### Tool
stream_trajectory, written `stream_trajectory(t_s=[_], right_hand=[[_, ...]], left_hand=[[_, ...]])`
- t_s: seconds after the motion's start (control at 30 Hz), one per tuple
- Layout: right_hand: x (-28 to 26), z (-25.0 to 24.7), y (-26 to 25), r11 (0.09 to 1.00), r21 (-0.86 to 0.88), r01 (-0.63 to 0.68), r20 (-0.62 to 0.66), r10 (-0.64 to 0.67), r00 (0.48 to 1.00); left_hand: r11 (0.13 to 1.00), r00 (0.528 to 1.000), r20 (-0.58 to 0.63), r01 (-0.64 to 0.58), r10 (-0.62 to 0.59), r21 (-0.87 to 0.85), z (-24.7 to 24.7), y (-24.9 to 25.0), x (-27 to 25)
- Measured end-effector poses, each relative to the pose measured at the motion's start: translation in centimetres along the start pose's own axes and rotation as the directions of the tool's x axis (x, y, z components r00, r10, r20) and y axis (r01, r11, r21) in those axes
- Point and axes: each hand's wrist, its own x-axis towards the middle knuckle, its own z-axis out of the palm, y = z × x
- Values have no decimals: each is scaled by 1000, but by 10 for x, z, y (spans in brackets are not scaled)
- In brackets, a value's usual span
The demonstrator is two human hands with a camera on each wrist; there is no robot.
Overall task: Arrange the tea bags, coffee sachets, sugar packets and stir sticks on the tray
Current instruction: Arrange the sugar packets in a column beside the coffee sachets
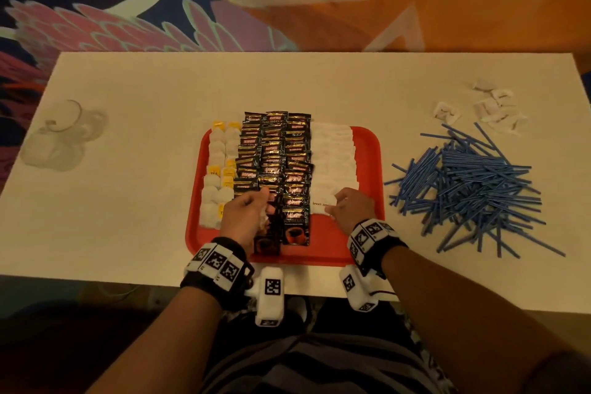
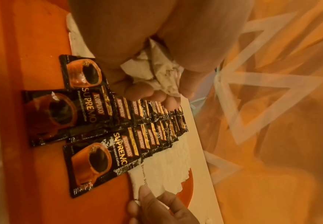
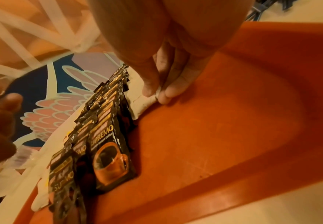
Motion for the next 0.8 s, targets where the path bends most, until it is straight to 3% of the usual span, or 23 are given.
stream_trajectory(t_s=[0.17,0.3,0.5,0.8], right_hand=[[-1,3,1,994,105,-7,-113,19,993],[-1,3,3,999,40,-2,-171,8,985],[-2,2,7,946,-142,290,-72,-302,951],[3,6,8,938,-133,319,-40,-327,944]], left_hand=[[1000,1000,-3,-14,14,0,-2,2,-2],[1000,1000,3,-15,15,17,-2,3,1],[1000,1000,-1,10,-10,-11,3,8,0],[997,996,46,74,-73,-35,8,16,3]])
